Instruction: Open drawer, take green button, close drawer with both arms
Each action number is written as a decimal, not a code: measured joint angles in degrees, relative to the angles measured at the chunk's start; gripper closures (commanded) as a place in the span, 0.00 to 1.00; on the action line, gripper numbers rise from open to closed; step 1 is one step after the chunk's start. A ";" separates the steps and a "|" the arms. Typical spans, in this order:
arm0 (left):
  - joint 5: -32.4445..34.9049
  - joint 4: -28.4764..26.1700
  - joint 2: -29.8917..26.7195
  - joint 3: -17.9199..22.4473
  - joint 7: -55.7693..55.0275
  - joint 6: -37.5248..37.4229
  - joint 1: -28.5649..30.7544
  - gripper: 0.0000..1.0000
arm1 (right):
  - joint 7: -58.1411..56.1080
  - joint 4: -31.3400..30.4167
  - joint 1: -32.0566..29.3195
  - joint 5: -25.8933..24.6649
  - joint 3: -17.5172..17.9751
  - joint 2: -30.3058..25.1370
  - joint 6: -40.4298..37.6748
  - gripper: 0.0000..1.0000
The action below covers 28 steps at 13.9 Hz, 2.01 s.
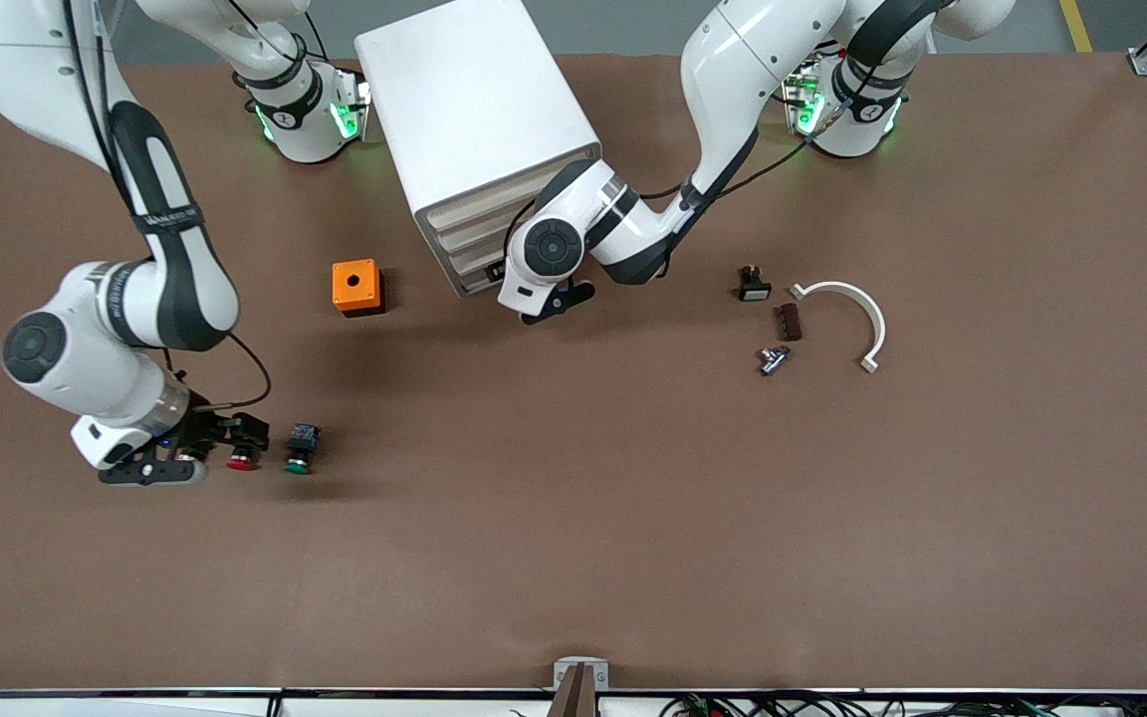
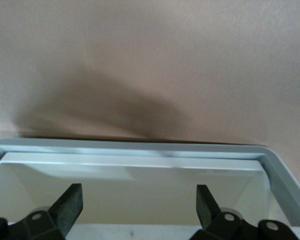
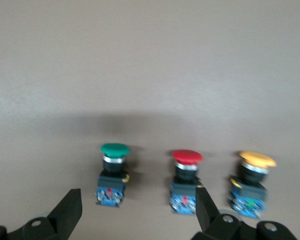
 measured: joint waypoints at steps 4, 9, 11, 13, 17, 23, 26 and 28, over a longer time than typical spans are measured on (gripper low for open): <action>-0.98 -0.09 0.01 0.08 0.01 0.08 -0.10 0.00 | -0.24 0.02 -2.63 0.00 0.01 -4.88 -7.28 0.00; -1.07 -0.06 0.01 0.10 0.01 0.12 -0.08 0.00 | -0.27 0.03 -3.56 0.00 0.02 -11.06 -13.91 0.00; -1.36 0.08 -0.03 0.18 0.01 0.13 0.01 0.00 | -0.27 0.06 -3.56 0.01 0.03 -13.41 -16.07 0.00; -1.50 0.51 -0.39 0.63 0.00 0.26 0.37 0.00 | -0.26 0.19 -3.56 0.02 0.03 -15.88 -18.63 0.00; -1.50 1.02 -3.02 1.10 0.00 0.31 4.93 0.00 | -0.26 1.05 -3.58 -0.01 -0.04 -19.93 -22.59 0.00; 0.00 0.95 -5.80 1.46 0.03 0.19 13.94 0.00 | 2.14 7.67 -3.68 -2.76 -0.16 -20.95 -32.16 0.00; 3.72 0.92 -6.05 1.52 0.03 0.19 16.82 0.00 | 3.02 12.00 -3.68 -5.16 -0.13 -20.95 -36.21 0.00; 5.06 0.91 -6.41 1.58 0.03 0.21 18.51 0.00 | 6.12 14.75 -3.68 -5.71 -0.04 -20.96 -38.67 0.00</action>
